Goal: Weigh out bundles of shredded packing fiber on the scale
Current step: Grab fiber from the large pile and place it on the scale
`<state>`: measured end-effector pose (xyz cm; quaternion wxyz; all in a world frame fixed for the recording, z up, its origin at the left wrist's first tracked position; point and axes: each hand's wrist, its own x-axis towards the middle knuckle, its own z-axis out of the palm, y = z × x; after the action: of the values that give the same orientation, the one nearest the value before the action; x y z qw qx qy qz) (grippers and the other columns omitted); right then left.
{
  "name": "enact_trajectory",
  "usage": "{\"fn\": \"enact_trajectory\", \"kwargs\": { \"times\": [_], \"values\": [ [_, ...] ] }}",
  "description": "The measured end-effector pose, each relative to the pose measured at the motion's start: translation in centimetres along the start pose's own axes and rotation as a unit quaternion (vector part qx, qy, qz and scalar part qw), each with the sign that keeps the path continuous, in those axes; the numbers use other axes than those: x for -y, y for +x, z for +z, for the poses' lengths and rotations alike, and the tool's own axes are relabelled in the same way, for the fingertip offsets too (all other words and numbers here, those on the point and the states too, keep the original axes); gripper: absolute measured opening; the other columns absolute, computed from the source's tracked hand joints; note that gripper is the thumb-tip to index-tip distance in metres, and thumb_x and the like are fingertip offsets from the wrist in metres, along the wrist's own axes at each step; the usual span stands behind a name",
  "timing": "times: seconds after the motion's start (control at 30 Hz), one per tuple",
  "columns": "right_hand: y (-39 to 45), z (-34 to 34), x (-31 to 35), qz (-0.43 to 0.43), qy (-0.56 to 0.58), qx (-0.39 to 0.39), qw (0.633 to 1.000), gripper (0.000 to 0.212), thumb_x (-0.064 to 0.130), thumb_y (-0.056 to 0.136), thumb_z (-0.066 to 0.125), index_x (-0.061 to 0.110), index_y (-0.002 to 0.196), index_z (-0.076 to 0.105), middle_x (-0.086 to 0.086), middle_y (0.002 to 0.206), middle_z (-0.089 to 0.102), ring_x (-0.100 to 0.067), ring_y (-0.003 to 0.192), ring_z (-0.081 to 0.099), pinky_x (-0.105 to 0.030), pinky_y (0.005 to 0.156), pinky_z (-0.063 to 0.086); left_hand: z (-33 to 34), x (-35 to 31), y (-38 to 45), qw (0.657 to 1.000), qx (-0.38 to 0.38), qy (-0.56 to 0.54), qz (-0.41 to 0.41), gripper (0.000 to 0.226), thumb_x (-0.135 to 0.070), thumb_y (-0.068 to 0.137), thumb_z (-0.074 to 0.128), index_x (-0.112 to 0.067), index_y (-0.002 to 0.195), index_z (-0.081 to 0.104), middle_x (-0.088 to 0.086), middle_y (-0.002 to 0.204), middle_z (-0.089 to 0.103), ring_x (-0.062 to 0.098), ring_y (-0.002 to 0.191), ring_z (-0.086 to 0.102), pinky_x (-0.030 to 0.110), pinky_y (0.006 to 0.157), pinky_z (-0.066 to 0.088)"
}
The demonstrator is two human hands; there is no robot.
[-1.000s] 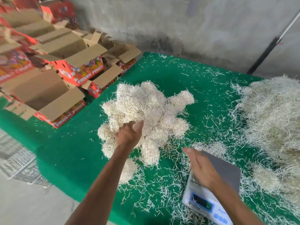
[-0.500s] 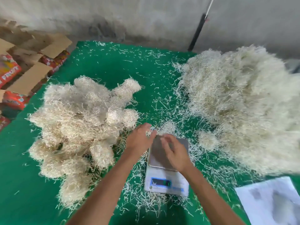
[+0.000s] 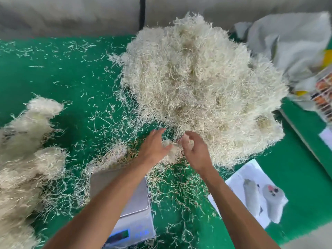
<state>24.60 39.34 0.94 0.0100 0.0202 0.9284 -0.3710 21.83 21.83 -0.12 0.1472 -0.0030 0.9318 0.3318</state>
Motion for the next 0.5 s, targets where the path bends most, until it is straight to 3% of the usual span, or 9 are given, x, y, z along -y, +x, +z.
{"fn": "enact_trajectory", "kwargs": {
  "times": [0.13,0.2,0.27,0.33,0.4,0.43,0.5],
  "values": [
    [5.3,-1.8,-1.6,-0.094,-0.211,-0.052,0.972,0.036,0.016,0.1,0.064,0.007,0.135,0.061,-0.014,0.131,0.066,-0.028,0.117,0.064,-0.042,0.103,0.052,1.9,-5.6,4.9,0.994,-0.044,-0.044,0.094,0.067,-0.036,0.093,0.067,-0.026,0.15,0.034,0.002,0.152,0.04,0.019,0.13,0.051,0.043,0.109,0.041],
    [6.4,-1.7,-2.9,-0.068,-0.268,-0.053,0.96,0.03,0.019,0.099,0.066,0.007,0.127,0.065,-0.013,0.122,0.069,-0.027,0.104,0.067,-0.039,0.09,0.055,2.5,-7.9,7.2,0.992,-0.046,-0.054,0.107,0.055,-0.03,0.094,0.066,-0.024,0.144,0.043,0.0,0.149,0.046,0.018,0.128,0.053,0.044,0.109,0.044],
    [5.9,-0.8,-4.7,-0.051,-0.296,-0.049,0.953,0.029,0.028,0.1,0.064,0.007,0.12,0.068,-0.011,0.112,0.07,-0.025,0.092,0.066,-0.039,0.084,0.059,3.3,-9.0,8.9,0.996,-0.021,-0.036,0.084,0.059,-0.031,0.093,0.067,-0.021,0.145,0.042,0.0,0.151,0.044,0.02,0.132,0.05,0.044,0.111,0.042],
    [4.3,0.4,-7.1,-0.035,-0.324,-0.055,0.944,0.042,0.039,0.099,0.063,0.007,0.126,0.065,-0.017,0.12,0.066,-0.032,0.106,0.065,-0.052,0.101,0.055,4.5,-8.6,9.8,0.996,0.051,-0.009,0.071,0.074,-0.033,0.088,0.072,-0.023,0.151,0.035,0.002,0.157,0.036,0.025,0.14,0.042,0.044,0.115,0.036],
    [2.4,1.5,-9.2,0.022,-0.373,-0.011,0.927,0.062,0.049,0.1,0.058,0.012,0.147,0.046,-0.02,0.145,0.048,-0.038,0.136,0.05,-0.053,0.12,0.03,6.1,-7.6,9.4,0.989,0.128,-0.023,0.073,0.084,-0.029,0.085,0.076,-0.028,0.154,0.028,0.003,0.16,0.031,0.027,0.144,0.036,0.041,0.114,0.028],
    [1.7,2.0,-10.1,0.041,-0.379,0.018,0.924,0.066,0.046,0.102,0.056,0.015,0.155,0.032,-0.019,0.154,0.038,-0.038,0.144,0.041,-0.05,0.122,0.022,7.1,-7.2,9.0,0.988,0.135,-0.034,0.073,0.085,-0.024,0.086,0.075,-0.027,0.155,0.026,0.005,0.161,0.029,0.027,0.145,0.033,0.04,0.115,0.024],
    [0.2,2.5,-10.8,0.044,-0.333,0.041,0.941,0.062,0.02,0.102,0.058,0.013,0.154,0.026,-0.02,0.154,0.038,-0.038,0.142,0.044,-0.049,0.12,0.031,8.5,-6.5,7.5,0.991,0.1,-0.063,0.065,0.078,-0.008,0.089,0.067,-0.021,0.155,0.027,0.007,0.161,0.03,0.026,0.146,0.032,0.039,0.119,0.022]
  ]
}}
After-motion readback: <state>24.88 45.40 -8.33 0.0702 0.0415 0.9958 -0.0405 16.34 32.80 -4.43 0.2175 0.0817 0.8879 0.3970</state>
